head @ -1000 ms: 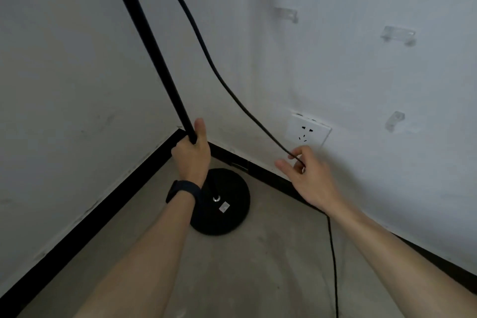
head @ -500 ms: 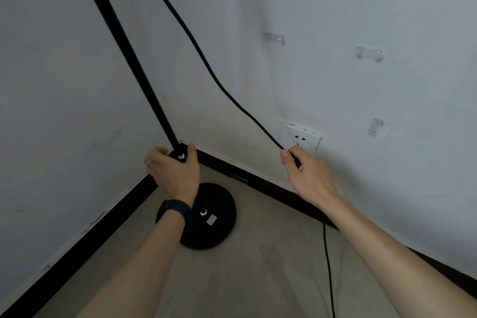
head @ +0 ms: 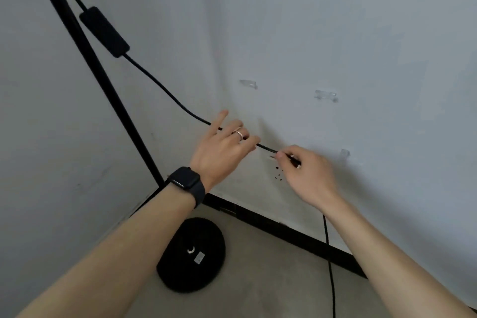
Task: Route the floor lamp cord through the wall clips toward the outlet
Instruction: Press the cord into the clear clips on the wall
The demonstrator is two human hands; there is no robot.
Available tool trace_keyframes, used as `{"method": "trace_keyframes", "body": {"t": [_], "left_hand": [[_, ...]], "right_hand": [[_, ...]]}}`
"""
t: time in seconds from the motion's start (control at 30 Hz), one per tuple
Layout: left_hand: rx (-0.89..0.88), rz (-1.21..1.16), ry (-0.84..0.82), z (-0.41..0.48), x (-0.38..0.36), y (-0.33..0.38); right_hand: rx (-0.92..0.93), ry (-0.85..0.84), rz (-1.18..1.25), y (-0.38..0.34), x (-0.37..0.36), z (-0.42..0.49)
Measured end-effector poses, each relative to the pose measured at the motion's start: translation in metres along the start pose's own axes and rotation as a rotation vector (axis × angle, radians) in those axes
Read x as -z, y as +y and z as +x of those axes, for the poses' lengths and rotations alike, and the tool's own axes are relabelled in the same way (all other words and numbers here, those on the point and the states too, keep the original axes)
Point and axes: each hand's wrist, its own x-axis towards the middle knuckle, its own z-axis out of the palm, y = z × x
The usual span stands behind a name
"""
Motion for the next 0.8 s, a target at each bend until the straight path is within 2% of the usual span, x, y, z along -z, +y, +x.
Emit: {"method": "trace_keyframes", "body": {"t": [0.1,0.23,0.37,0.53,0.8], "left_hand": [[-0.050,-0.021,-0.033,0.005,-0.001,-0.022],[0.155,-0.097,-0.062,0.025,0.000,-0.038],[0.288,-0.139,-0.042,0.043,-0.004,-0.048],[0.522,-0.283,-0.014,0.055,-0.005,-0.054],[0.673,-0.346,-0.040,0.065,-0.009,-0.058]], "right_hand": [[0.035,-0.023,-0.027,-0.015,0.012,0.006],[0.084,-0.040,-0.049,-0.034,0.034,0.020],[0.117,-0.037,-0.131,-0.053,0.047,0.037],[0.202,0.043,-0.274,-0.079,0.052,0.056],[0.306,0.150,-0.395,-0.107,0.057,0.086]]}}
